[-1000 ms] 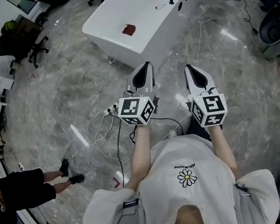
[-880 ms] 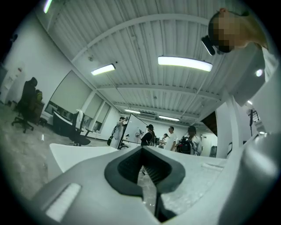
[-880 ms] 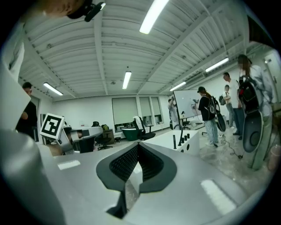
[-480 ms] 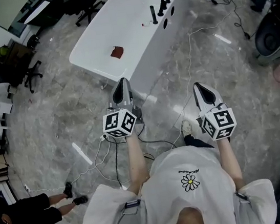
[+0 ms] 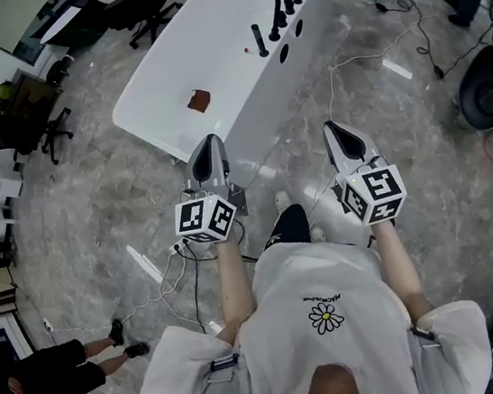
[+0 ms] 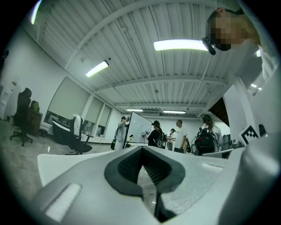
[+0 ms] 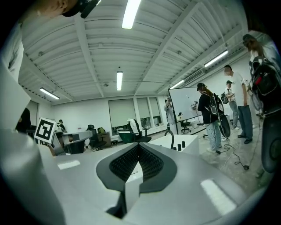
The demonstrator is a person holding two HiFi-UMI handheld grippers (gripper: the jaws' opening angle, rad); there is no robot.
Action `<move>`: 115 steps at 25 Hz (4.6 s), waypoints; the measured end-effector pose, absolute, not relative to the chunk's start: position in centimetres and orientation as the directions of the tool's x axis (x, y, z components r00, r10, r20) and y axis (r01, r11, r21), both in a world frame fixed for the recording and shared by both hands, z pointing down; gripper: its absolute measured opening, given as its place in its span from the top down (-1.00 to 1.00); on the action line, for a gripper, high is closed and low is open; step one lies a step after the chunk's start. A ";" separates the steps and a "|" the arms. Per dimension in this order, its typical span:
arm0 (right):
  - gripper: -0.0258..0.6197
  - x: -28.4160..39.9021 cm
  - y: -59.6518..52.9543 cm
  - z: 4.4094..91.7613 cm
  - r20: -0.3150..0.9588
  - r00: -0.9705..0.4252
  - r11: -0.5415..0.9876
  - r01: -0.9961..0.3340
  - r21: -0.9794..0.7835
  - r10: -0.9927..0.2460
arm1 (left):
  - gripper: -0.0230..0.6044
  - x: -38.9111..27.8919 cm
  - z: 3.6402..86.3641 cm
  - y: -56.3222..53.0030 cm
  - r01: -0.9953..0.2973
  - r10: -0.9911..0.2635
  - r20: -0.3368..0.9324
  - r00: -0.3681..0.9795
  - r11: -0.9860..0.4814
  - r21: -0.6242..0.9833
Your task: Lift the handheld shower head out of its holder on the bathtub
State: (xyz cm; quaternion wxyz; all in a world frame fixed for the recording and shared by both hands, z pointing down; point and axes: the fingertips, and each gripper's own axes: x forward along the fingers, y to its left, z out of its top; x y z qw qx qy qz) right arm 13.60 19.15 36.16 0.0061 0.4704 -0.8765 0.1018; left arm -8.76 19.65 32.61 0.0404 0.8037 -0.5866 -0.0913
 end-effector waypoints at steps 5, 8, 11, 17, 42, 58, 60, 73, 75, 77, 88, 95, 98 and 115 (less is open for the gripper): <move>0.86 11.6 12.5 37.2 0.106 -0.587 0.572 -0.808 -0.143 -0.803 | 0.93 -6.7 34.3 12.5 -0.919 -0.936 -0.084 0.342 -0.352 0.177; 0.86 10.6 7.1 37.3 0.099 -0.593 0.580 -0.804 -0.130 -0.799 | 0.93 -7.0 34.6 6.9 -0.913 -0.932 -0.102 0.349 -0.362 0.188; 0.86 9.3 1.1 36.8 0.100 -0.592 0.578 -0.804 -0.138 -0.800 | 0.93 -8.3 35.3 0.1 -0.909 -0.939 -0.098 0.329 -0.343 0.236; 0.86 7.7 -8.7 36.6 0.123 -0.586 0.580 -0.810 -0.086 -0.801 | 0.93 -6.9 36.4 -11.1 -0.884 -0.904 -0.057 0.424 -0.426 0.193; 0.53 -0.7 -27.6 54.7 0.489 -0.654 0.685 -0.713 -0.147 -0.577 | 0.93 -11.0 47.3 -26.8 -0.916 -0.937 0.112 0.330 -0.289 0.276; 0.31 -4.4 -35.0 72.6 0.622 -0.588 0.708 -0.702 -0.076 -0.517 | 0.93 -12.2 61.7 -33.0 -0.924 -0.937 0.214 0.276 -0.198 0.326; 0.33 -4.7 -35.4 73.6 0.624 -0.584 0.705 -0.705 -0.074 -0.519 | 0.93 -12.3 62.3 -33.1 -0.925 -0.939 0.215 0.270 -0.191 0.329; 0.44 -4.8 -35.4 77.4 0.640 -0.554 0.702 -0.711 -0.030 -0.533 | 0.93 -13.1 64.5 -32.0 -0.924 -0.934 0.243 0.260 -0.168 0.344; 0.45 -4.7 -35.3 77.3 0.642 -0.536 0.689 -0.724 -0.017 -0.548 | 0.93 -13.3 64.3 -31.9 -0.925 -0.936 0.241 0.256 -0.165 0.344; 0.45 -4.5 -35.3 77.3 0.647 -0.524 0.680 -0.733 -0.011 -0.554 | 0.93 -13.7 63.9 -31.9 -0.925 -0.939 0.235 0.251 -0.162 0.343; 0.45 -5.7 -36.1 64.5 0.423 -0.590 0.668 -0.742 0.052 -0.688 | 0.93 -17.4 60.0 -31.1 -0.936 -0.970 0.164 0.179 -0.116 0.333; 0.44 -6.2 -36.0 54.2 0.323 -0.607 0.664 -0.741 0.100 -0.726 | 0.93 -17.6 49.6 -31.4 -0.948 -0.987 0.013 0.159 -0.149 0.280; 0.44 -6.4 -34.6 49.0 0.260 -0.624 0.666 -0.737 0.119 -0.737 | 0.93 -17.1 45.4 -30.6 -0.951 -0.985 -0.036 0.167 -0.170 0.260; 0.45 -2.8 -25.6 26.7 -0.069 -0.595 0.584 -0.801 0.131 -0.801 | 0.93 -11.9 26.2 -24.4 -0.964 -0.949 -0.243 0.200 -0.235 0.123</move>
